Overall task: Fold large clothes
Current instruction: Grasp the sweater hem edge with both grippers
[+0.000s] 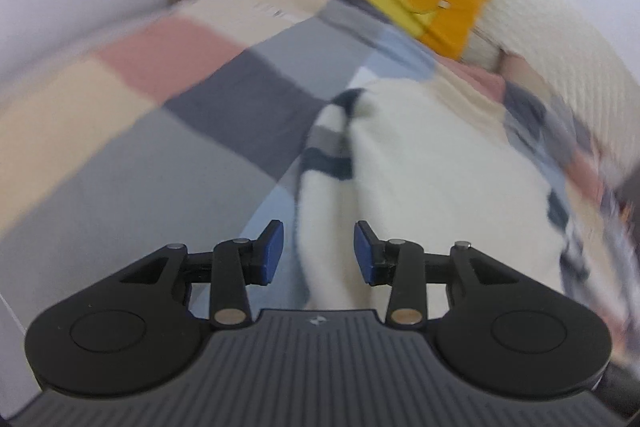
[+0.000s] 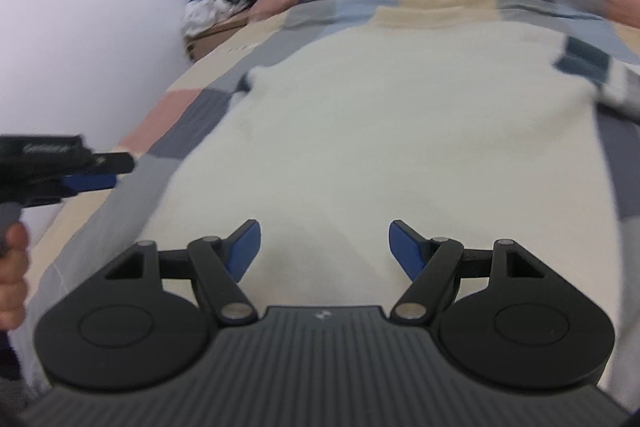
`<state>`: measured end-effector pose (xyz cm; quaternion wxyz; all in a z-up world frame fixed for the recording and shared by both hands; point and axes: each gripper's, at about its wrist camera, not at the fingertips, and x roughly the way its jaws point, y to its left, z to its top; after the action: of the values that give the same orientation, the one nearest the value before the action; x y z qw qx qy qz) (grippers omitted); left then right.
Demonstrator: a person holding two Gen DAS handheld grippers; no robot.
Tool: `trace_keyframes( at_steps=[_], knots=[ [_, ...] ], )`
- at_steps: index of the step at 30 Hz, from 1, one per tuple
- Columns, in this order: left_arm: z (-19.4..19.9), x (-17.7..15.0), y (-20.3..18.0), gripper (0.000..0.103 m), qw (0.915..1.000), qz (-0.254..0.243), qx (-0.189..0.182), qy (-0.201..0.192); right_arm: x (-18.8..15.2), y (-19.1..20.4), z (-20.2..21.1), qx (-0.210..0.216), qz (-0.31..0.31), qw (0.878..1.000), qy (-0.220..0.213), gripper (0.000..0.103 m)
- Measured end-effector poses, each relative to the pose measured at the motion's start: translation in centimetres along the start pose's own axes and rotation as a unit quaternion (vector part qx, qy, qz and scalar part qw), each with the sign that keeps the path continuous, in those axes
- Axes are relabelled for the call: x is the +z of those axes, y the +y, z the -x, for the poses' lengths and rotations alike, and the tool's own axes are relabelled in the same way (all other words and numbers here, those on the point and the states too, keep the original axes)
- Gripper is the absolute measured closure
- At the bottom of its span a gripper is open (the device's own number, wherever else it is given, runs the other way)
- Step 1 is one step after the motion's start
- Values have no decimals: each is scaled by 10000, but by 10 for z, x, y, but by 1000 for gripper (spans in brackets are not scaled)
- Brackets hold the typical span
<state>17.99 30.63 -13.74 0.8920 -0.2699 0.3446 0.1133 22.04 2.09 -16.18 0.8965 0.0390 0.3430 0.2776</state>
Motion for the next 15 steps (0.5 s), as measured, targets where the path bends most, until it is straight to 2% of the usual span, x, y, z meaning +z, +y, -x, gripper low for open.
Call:
trace_keyframes(
  at_steps=[4,8,10,11,13,15],
  knots=[
    [-29,-3,13,59,9980,541,-176,261,8,18,-13,655,68,9978,30,30],
    [-48,-15,7,59,9975,578,-160,387,3,33,-26,1187,275,9924,155,29],
    [-60,-19,10,59,9958,689,-329,497,-4,39,-29,1280,448,9906,194,23],
    [-67,-21,11,59,9945,775,-404,577,-6,41,-31,1325,496,9897,205,15],
    [-77,-23,12,59,9915,930,-564,710,-10,44,-36,1380,610,9883,231,14],
    [-84,-25,10,59,9919,873,-541,752,-11,45,-40,1352,710,9880,242,14]
  ],
)
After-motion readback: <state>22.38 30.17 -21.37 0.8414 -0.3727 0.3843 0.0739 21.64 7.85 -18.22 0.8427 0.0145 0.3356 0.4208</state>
